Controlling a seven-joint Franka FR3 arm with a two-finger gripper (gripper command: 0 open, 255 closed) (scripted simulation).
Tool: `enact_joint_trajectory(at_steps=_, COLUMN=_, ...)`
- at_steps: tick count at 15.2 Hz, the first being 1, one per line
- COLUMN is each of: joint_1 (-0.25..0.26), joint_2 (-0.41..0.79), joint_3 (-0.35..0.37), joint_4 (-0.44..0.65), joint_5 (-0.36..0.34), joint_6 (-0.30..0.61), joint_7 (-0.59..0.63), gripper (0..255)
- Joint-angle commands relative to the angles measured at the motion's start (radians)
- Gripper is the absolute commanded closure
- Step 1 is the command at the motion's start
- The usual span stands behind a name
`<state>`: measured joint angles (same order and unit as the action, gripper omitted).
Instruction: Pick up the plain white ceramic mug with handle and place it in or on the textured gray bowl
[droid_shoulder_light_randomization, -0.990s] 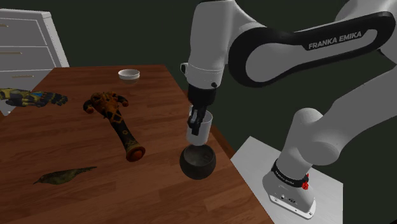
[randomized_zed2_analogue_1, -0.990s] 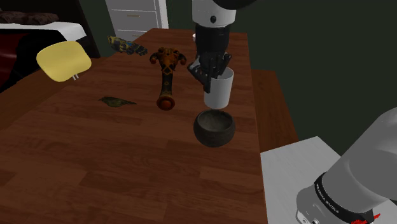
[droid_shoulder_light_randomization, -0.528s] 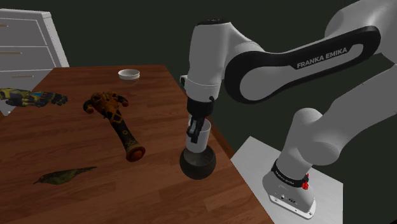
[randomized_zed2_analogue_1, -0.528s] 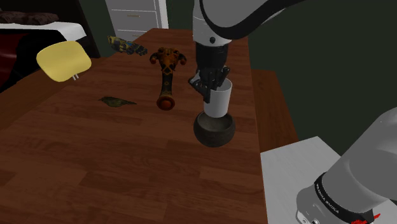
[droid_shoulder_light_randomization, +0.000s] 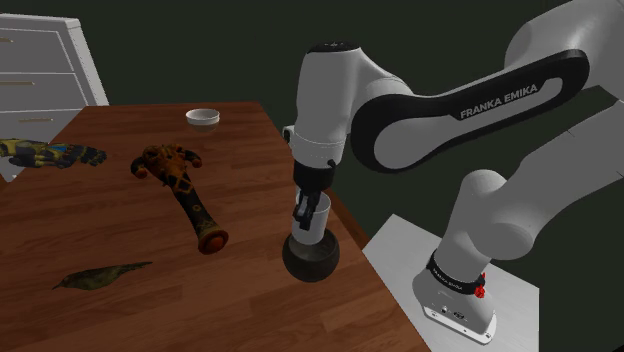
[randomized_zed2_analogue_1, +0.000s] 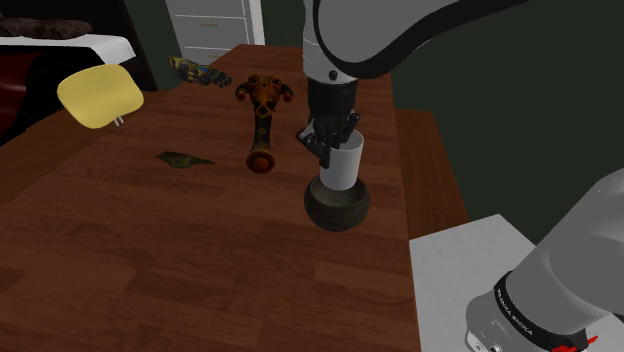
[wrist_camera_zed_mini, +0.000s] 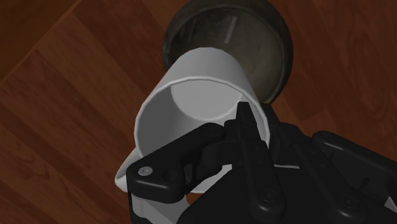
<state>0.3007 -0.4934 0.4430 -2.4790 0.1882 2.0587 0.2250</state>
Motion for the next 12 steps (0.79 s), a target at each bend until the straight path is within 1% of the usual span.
enact_joint_trajectory(at_steps=1, joint_1=0.000, joint_2=0.000, joint_3=0.000, joint_4=0.000, joint_5=0.000, joint_6=0.000, joint_7=0.000, gripper=255)
enact_joint_trajectory(at_steps=2, joint_1=0.000, joint_2=0.000, joint_3=0.000, joint_4=0.000, joint_5=0.000, joint_6=0.000, joint_7=0.000, gripper=0)
enact_joint_trajectory(at_steps=7, joint_1=0.000, joint_2=0.000, joint_3=0.000, joint_4=0.000, joint_5=0.000, joint_6=0.000, joint_7=0.000, gripper=0)
enact_joint_trajectory(at_steps=11, joint_1=0.000, joint_2=-0.038, joint_3=-0.024, joint_4=0.099, joint_5=-0.007, joint_6=-0.136, joint_7=-0.003, gripper=0)
enact_joint_trajectory(at_steps=12, joint_1=0.000, joint_2=-0.038, joint_3=-0.024, joint_4=0.099, joint_5=-0.007, joint_6=-0.136, joint_7=-0.003, gripper=0)
